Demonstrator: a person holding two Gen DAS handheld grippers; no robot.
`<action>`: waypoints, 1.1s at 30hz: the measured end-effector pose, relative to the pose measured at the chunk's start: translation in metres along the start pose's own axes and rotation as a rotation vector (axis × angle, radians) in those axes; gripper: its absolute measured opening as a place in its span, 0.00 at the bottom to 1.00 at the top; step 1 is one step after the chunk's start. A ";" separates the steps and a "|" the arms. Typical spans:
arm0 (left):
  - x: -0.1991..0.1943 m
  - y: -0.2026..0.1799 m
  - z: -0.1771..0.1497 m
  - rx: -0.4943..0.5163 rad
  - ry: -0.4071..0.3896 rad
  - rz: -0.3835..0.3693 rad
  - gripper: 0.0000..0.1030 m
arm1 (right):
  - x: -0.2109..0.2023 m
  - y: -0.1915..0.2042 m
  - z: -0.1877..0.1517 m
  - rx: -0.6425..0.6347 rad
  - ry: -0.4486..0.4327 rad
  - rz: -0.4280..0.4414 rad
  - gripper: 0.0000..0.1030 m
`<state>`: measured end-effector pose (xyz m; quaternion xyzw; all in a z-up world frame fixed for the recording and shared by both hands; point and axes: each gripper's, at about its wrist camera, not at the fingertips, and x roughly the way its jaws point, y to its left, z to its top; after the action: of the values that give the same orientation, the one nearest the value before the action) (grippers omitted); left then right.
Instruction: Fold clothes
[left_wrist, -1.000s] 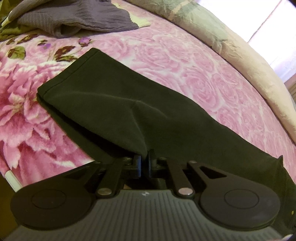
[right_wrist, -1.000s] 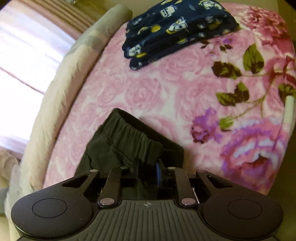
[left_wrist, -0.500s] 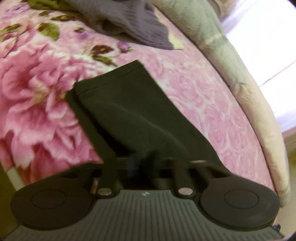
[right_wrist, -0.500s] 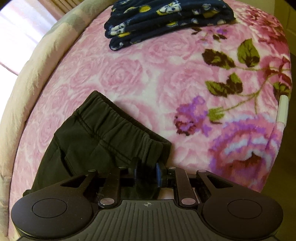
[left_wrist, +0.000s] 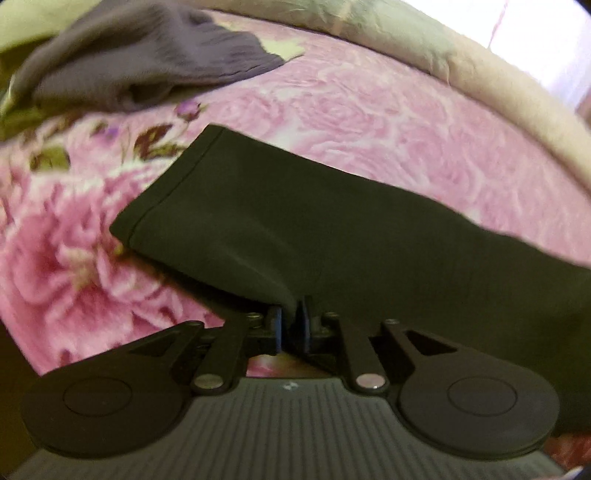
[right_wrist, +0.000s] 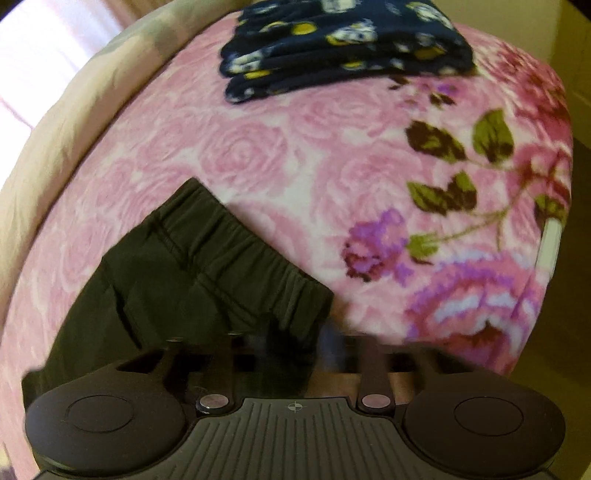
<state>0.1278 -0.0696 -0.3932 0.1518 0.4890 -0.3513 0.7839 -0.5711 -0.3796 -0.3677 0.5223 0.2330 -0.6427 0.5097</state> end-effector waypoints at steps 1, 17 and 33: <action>-0.004 0.001 0.000 -0.014 0.024 0.013 0.27 | -0.004 -0.003 0.000 -0.010 -0.005 -0.001 0.75; 0.020 -0.206 0.076 0.241 0.196 -0.548 0.31 | 0.010 0.028 0.084 -0.176 -0.108 0.315 0.75; 0.126 -0.406 0.087 0.447 0.532 -0.893 0.11 | 0.066 0.017 0.099 -0.194 0.097 0.578 0.31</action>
<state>-0.0645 -0.4580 -0.4187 0.1757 0.6003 -0.6934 0.3577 -0.5941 -0.4958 -0.3898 0.5460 0.1588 -0.4202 0.7072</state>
